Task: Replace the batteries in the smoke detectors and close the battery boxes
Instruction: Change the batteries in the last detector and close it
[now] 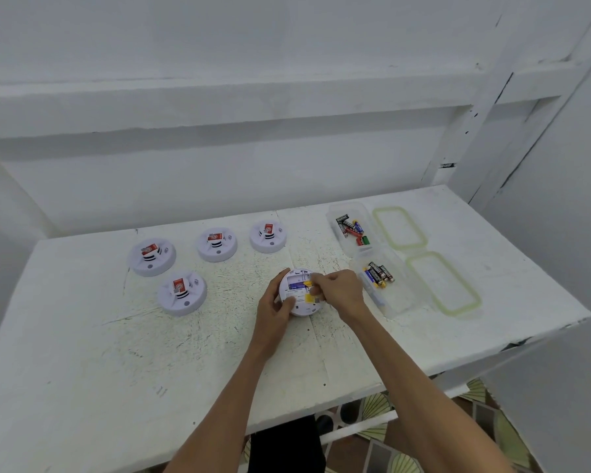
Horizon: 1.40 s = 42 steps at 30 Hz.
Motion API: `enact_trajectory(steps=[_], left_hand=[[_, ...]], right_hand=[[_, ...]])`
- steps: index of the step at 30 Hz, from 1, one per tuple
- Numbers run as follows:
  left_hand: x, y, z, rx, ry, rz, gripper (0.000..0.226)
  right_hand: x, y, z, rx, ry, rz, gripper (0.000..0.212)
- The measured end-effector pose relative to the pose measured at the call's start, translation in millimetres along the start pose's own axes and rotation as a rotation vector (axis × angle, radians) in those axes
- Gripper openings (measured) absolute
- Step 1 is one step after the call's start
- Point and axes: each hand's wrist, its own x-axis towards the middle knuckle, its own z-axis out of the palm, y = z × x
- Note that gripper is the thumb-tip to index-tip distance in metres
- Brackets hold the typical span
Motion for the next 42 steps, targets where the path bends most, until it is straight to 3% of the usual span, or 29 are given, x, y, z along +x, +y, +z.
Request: enact_trajectory(steps=[6, 10, 13, 17, 22, 30, 42], left_hand=[[0, -1, -1, 0.015, -0.001, 0.030, 0.058], [0, -2, 0, 0.009, 0.001, 0.029, 0.055], [0, 1, -1, -0.010, 0.002, 0.025, 0.055], [0, 2, -1, -0.018, -0.003, 0.010, 0.058], [-1, 2, -1, -0.023, -0.008, 0.003, 0.057], [1, 0, -1, -0.044, 0.002, -0.010, 0.057], [-1, 2, 0, -0.063, 0.004, -0.023, 0.056]], right_hand=[[-2, -2, 10, 0.009, 0.126, 0.051, 0.033], [3, -3, 6, 0.003, 0.042, 0.036, 0.028], [-1, -7, -3, 0.078, 0.004, 0.013, 0.013], [-3, -10, -27, 0.155, 0.066, -0.103, 0.004], [1, -9, -52, 0.237, 0.215, -0.132, 0.008], [14, 12, -86, 0.149, 0.436, -0.099, 0.008], [33, 33, -91, -0.082, 0.375, 0.048, 0.012]])
